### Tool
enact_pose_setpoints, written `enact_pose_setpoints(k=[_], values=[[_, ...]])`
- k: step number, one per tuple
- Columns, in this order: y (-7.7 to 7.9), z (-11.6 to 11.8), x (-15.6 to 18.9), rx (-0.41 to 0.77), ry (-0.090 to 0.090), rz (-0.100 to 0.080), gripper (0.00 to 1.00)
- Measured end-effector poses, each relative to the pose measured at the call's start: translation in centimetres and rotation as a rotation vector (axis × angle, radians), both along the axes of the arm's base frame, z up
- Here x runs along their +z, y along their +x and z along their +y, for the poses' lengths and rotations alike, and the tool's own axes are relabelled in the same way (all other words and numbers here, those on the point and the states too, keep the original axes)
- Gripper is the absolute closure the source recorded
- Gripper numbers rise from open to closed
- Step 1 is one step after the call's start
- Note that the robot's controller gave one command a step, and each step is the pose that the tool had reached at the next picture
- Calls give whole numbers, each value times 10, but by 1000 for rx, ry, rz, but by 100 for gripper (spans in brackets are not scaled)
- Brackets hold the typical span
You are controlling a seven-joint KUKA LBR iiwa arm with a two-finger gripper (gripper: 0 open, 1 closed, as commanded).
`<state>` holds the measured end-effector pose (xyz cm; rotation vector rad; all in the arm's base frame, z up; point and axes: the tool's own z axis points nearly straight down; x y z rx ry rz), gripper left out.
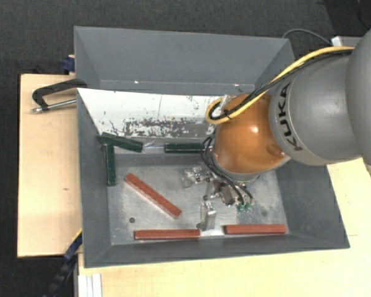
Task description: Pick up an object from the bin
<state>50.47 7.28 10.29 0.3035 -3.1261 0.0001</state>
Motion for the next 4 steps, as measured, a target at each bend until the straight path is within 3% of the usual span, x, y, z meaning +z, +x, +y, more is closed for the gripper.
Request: enact_pose_setpoints(k=[1,2,3,4], values=[[-4,20,-12,193,1,-1,0],[-7,30,-22,29,2,0,0],[14,122,-32,227,3,-5,100],[14,121,-32,227,3,-5,100]])
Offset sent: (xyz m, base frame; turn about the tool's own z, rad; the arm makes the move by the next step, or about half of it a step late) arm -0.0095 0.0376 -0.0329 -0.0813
